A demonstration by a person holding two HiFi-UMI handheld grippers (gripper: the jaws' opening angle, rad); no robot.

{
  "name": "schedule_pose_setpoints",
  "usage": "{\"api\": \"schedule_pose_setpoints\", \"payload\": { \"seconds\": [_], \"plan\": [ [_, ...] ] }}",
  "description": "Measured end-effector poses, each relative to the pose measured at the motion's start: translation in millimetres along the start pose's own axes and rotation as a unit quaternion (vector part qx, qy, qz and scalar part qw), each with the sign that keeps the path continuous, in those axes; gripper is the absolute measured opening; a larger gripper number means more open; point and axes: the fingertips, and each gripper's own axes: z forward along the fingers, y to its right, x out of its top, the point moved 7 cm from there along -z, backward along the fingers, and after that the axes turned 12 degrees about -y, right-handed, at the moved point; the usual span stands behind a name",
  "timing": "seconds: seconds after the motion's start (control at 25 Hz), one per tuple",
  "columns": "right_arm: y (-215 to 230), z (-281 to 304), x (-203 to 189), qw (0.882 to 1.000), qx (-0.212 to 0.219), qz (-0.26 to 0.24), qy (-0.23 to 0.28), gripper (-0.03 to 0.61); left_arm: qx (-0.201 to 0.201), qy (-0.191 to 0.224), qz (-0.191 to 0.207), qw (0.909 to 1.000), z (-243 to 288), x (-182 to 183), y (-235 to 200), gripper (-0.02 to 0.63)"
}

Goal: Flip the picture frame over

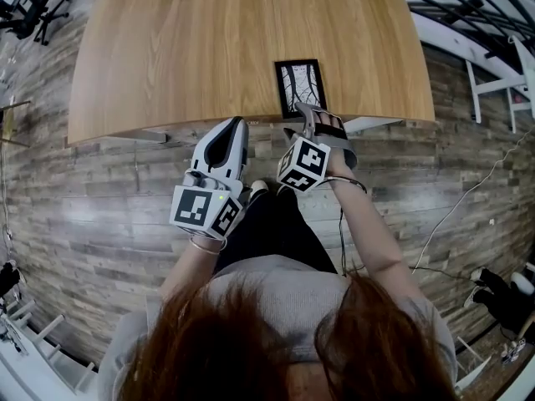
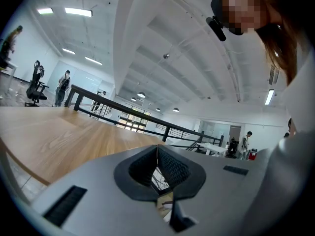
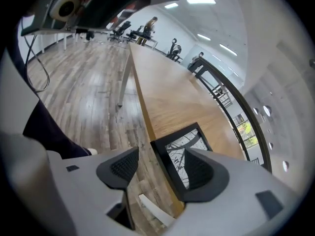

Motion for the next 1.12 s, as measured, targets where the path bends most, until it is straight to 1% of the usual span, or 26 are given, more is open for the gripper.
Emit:
{"api": "schedule_pose_setpoints", "payload": {
  "seconds": [0.08,0.16,0.2,0.24,0.28,0.32,0.4,0.48,0.52,0.56,0.6,0.64,0.68,0.76,0.84,0.88,0.92,0.96,1.12],
  "plan": [
    [5.8,-9.8,-4.6,0.998,-0.009,0.050,0.027,0.278,0.002,0.000,0.001,1.0000,0.0,0.0,-2.0,0.008],
    [12.7,-23.0,-10.2,0.992,-0.009,0.109,0.062,0.278,0.004,0.002,0.001,1.0000,0.0,0.9,-3.9,0.008],
    [17.4,-33.6,-13.4,0.986,-0.007,0.143,0.088,0.276,0.005,0.003,0.002,1.0000,0.1,1.9,-3.9,0.009],
    [23.4,-47.8,-16.5,0.976,-0.004,0.179,0.120,0.276,0.005,0.005,0.003,1.0000,0.2,3.5,-3.4,0.009],
    [30.6,-65.3,-19.4,0.963,0.001,0.217,0.158,0.276,0.005,0.008,0.003,1.0000,0.1,5.9,-2.7,0.009],
    [39.0,-84.9,-21.9,0.947,0.006,0.251,0.199,0.276,0.003,0.012,0.004,0.9999,-0.1,9.0,-1.8,0.008],
    [57.2,-124.8,-26.8,0.912,0.005,0.301,0.280,0.276,-0.002,0.025,0.005,0.9997,-0.6,17.3,0.3,0.009],
    [72.6,-158.7,-31.8,0.876,-0.007,0.329,0.352,0.275,-0.009,0.039,0.007,0.9992,-1.0,27.5,5.2,0.008],
    [78.2,-172.4,-33.2,0.861,-0.015,0.339,0.379,0.273,-0.013,0.046,0.011,0.9988,-1.0,32.7,9.1,0.009],
    [82.1,-183.7,-33.7,0.849,-0.024,0.346,0.399,0.273,-0.018,0.052,0.015,0.9984,-1.0,37.5,13.6,0.008],
    [84.2,-192.9,-33.4,0.841,-0.036,0.347,0.413,0.270,-0.022,0.058,0.020,0.9979,-1.1,41.8,18.2,0.009],
    [84.7,-200.3,-32.7,0.836,-0.050,0.345,0.423,0.259,-0.027,0.063,0.025,0.9973,-1.5,45.6,22.8,0.009],
    [84.1,-206.5,-32.0,0.833,-0.065,0.342,0.430,0.225,-0.030,0.068,0.028,0.9968,-2.1,49.1,27.2,0.009],
    [81.8,-216.0,-31.9,0.825,-0.083,0.345,0.441,0.108,-0.034,0.077,0.032,0.9959,-3.6,55.1,35.2,0.008],
    [80.5,-222.4,-32.6,0.811,-0.079,0.363,0.453,0.034,-0.040,0.085,0.031,0.9951,-4.8,61.3,41.9,0.008],
    [80.1,-224.5,-32.8,0.803,-0.073,0.373,0.459,0.017,-0.045,0.089,0.030,0.9946,-5.8,64.4,45.5,0.008],
    [79.3,-225.7,-33.1,0.796,-0.068,0.383,0.464,0.015,-0.051,0.092,0.030,0.9940,-7.1,67.1,49.6,0.008],
    [78.1,-225.8,-33.9,0.792,-0.065,0.392,0.464,0.015,-0.057,0.095,0.031,0.9933,-8.5,68.9,54.1,0.009],
    [74.4,-217.9,-39.3,0.787,-0.053,0.428,0.441,0.015,-0.070,0.096,0.039,0.9922,-12.7,68.5,65.9,0.008]
  ]
}}
